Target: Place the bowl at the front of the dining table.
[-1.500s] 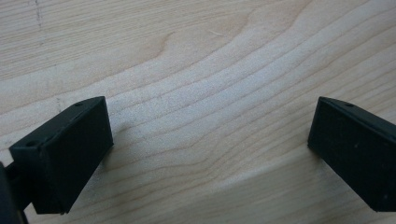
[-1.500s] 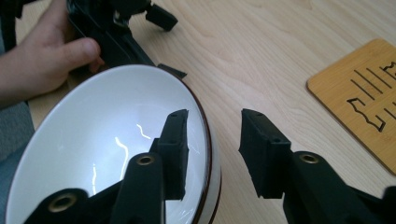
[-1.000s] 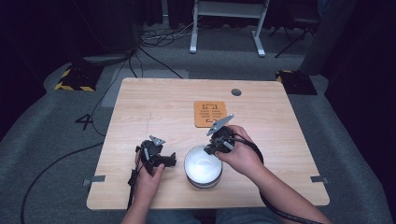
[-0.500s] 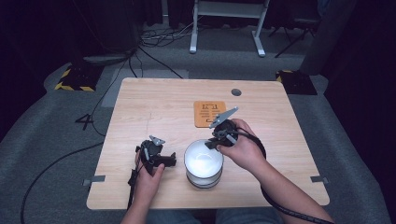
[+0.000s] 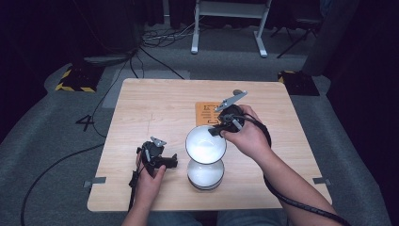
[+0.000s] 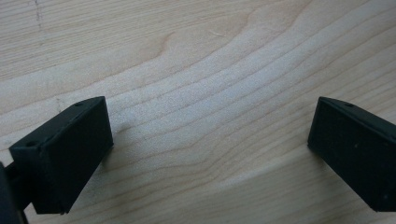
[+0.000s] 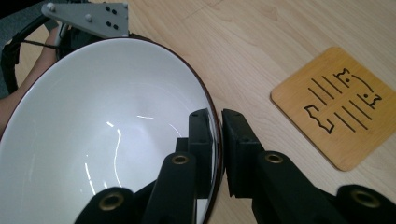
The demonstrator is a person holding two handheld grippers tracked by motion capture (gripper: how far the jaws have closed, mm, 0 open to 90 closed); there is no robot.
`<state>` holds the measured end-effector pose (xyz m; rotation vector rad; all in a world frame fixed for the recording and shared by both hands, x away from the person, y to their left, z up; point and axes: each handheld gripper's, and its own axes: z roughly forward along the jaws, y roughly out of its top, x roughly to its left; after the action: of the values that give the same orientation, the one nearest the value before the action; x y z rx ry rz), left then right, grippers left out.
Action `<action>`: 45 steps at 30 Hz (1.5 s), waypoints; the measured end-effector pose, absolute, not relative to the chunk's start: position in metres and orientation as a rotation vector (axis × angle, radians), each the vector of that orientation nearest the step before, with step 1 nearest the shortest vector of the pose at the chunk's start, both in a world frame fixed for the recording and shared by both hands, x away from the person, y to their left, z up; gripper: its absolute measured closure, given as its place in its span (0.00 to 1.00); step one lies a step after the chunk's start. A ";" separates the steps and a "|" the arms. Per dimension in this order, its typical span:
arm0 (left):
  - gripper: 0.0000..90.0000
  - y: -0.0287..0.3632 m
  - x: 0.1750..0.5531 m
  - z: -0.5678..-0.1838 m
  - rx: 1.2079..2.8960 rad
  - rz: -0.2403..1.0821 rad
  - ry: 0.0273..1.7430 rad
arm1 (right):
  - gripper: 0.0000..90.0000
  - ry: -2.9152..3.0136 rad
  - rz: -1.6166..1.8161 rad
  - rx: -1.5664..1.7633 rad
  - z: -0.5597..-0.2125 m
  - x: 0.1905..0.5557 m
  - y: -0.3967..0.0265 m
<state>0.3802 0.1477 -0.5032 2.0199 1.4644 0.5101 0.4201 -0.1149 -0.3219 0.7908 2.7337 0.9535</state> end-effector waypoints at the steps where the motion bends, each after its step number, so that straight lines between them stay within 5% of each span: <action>1: 0.00 0.148 0.380 -0.503 2.020 0.510 1.464 | 0.92 2.729 0.956 0.797 -0.321 0.422 -0.115; 45: 0.00 0.147 0.383 -0.503 2.025 0.516 1.461 | 0.92 2.425 1.037 1.274 -0.303 0.547 -0.123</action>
<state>0.3829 0.1467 -0.5033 2.0248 1.4612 0.5164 0.5473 -0.1235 -0.3027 1.2744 2.4249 1.0370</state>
